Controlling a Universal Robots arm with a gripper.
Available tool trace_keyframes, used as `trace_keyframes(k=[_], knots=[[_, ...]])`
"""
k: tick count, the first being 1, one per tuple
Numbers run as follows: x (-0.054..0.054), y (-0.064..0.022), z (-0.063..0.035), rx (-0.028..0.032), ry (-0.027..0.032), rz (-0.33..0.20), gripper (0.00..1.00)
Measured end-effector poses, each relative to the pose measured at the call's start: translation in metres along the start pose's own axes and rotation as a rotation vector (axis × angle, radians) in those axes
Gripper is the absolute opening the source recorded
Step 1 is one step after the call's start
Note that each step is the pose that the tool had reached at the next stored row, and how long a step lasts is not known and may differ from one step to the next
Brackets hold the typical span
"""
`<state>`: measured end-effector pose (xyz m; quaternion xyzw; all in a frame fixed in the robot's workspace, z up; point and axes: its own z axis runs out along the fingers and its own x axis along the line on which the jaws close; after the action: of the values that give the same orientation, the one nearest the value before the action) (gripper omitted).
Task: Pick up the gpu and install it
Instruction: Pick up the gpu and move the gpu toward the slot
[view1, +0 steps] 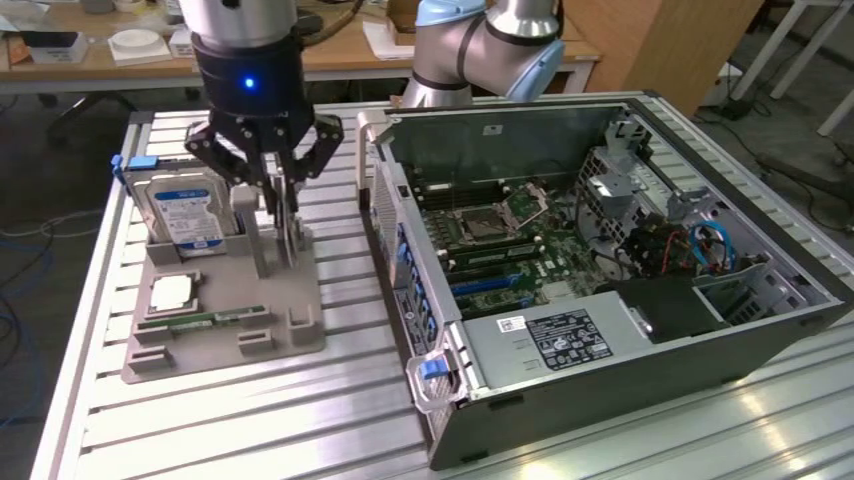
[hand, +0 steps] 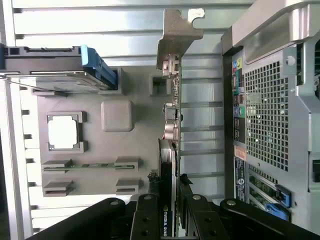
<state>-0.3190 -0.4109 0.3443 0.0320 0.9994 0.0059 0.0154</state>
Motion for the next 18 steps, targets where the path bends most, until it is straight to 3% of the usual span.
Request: trace_keyframes(k=[18], knots=[[-0.003, 0.001, -0.0818, -0.0052, 0.0003, 0.0, 0.25]])
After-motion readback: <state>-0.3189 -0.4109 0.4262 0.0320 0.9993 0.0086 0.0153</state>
